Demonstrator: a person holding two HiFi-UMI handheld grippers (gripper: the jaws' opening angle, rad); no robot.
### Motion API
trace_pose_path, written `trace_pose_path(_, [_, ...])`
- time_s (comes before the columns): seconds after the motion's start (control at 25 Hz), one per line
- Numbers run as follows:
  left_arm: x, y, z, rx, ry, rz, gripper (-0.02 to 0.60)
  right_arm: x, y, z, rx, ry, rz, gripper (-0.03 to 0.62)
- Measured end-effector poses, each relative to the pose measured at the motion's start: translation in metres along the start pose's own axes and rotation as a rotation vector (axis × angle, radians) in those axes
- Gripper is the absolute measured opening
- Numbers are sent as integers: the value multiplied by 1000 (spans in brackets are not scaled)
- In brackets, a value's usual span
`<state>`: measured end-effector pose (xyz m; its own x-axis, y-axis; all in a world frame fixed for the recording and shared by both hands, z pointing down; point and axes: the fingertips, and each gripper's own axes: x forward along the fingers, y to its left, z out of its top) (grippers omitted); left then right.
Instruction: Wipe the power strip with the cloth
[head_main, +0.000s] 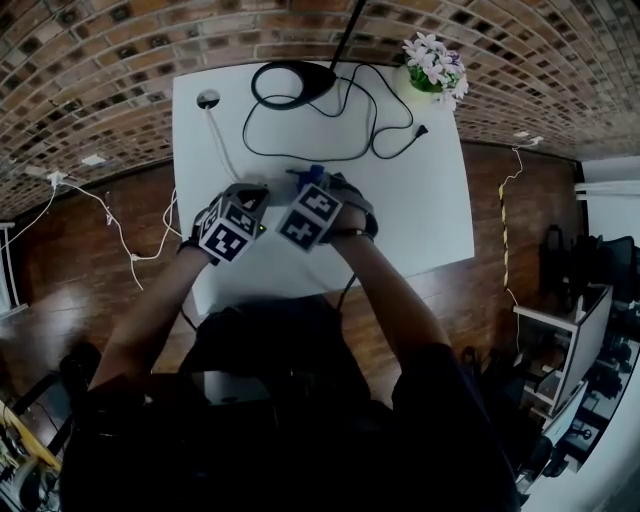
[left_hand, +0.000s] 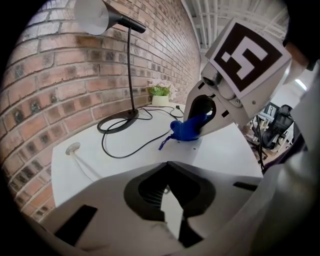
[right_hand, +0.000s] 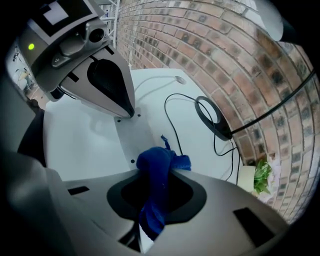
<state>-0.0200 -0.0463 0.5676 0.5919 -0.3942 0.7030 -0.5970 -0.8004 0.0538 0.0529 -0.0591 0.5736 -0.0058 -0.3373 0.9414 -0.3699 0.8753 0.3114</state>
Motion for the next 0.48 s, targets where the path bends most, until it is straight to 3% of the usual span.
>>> trace_pose_path(0.24, [-1,-1,0,-8,-12,-26,9,-9,5,1,4,21,20,54])
trace_pose_path(0.48, [-3,-1,2,-13,-54,-43,9,-9,9,7,153,-61,11,55])
